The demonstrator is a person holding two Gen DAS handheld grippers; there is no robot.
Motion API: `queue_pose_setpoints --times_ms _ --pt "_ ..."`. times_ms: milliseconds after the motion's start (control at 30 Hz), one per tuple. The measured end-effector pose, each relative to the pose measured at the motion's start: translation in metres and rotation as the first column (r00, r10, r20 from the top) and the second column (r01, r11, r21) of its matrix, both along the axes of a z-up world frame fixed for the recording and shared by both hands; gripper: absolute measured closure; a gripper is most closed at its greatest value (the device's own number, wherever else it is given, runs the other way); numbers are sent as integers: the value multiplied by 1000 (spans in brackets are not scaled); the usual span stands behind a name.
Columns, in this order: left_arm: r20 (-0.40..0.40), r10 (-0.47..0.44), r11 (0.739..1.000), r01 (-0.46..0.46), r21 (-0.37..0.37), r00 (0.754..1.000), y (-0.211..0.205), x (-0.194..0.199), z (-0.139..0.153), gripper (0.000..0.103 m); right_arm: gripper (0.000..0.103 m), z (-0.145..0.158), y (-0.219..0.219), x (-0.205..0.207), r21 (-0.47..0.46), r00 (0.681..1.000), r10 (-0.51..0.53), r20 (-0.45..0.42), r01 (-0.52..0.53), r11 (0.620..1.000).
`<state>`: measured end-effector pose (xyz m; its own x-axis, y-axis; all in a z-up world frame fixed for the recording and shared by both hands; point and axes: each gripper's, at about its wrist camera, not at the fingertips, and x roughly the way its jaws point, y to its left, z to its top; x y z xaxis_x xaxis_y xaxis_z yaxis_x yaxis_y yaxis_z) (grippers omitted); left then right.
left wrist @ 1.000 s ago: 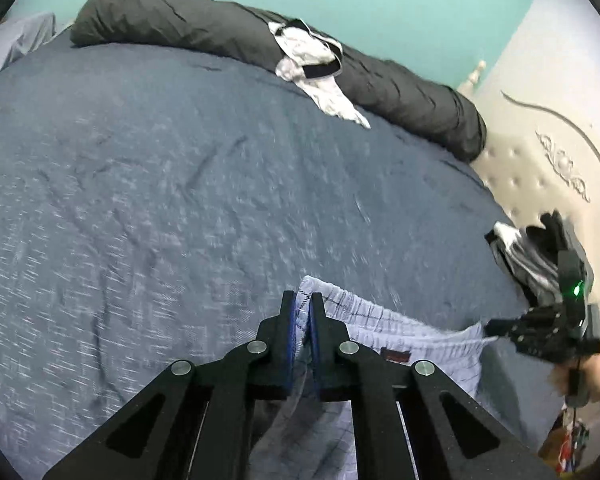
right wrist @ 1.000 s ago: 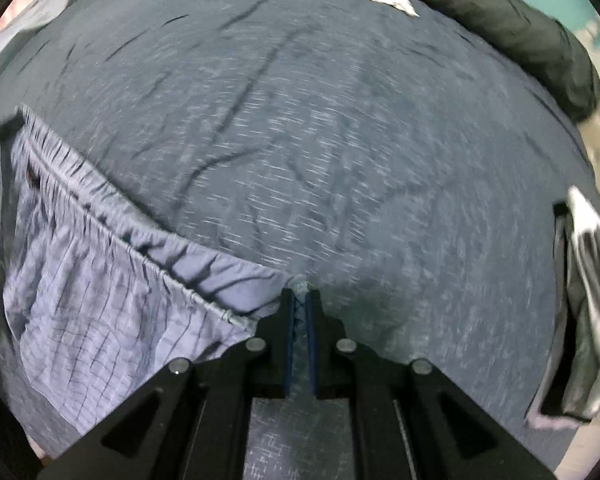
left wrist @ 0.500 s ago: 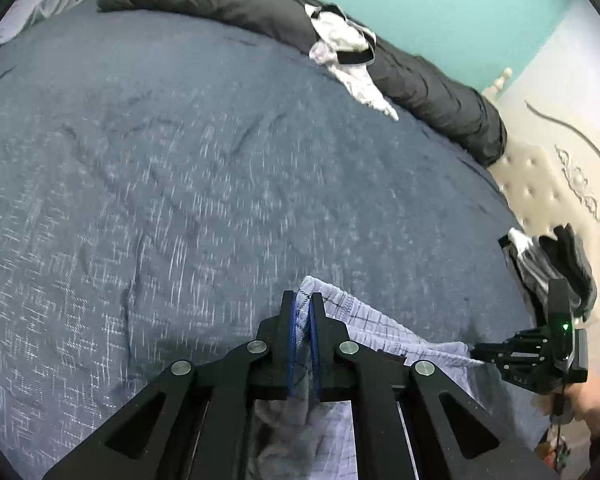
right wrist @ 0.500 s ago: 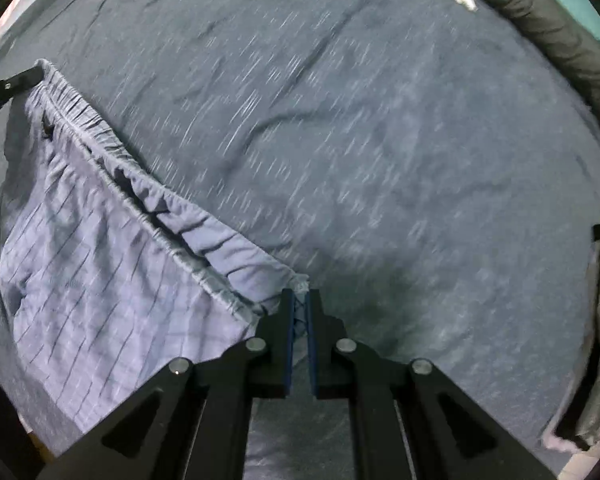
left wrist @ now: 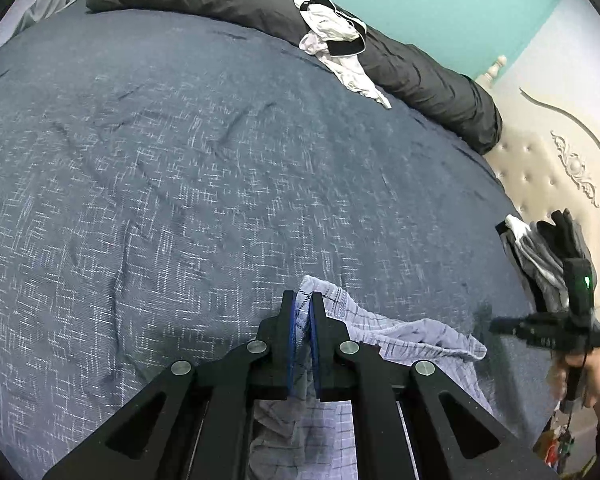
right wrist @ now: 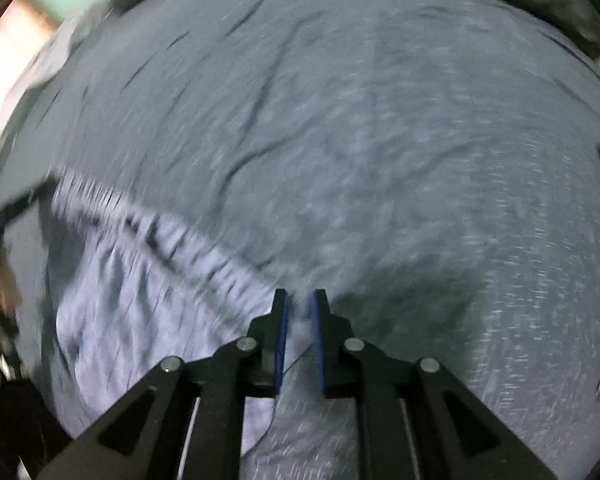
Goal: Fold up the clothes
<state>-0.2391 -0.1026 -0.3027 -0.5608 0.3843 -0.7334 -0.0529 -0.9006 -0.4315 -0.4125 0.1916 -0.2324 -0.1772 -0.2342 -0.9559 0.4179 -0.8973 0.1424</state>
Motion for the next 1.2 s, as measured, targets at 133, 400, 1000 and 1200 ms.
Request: queue_pose_setpoints --times_ms 133,400,1000,1200 --pt "-1 -1 1000 1 -3 1000 2 -2 1 97 92 -17 -3 -7 -1 996 -75 38 75 997" --pt "-1 0 1000 0 8 1000 1 0 2 97 92 -28 -25 13 -16 996 -46 78 48 999" --pt "-8 -5 1000 5 20 1000 2 3 5 96 97 19 -101 151 -79 985 133 108 -125 989" --pt "-8 -4 1000 4 23 1000 1 4 5 96 97 51 -85 154 -136 996 -90 3 89 987"
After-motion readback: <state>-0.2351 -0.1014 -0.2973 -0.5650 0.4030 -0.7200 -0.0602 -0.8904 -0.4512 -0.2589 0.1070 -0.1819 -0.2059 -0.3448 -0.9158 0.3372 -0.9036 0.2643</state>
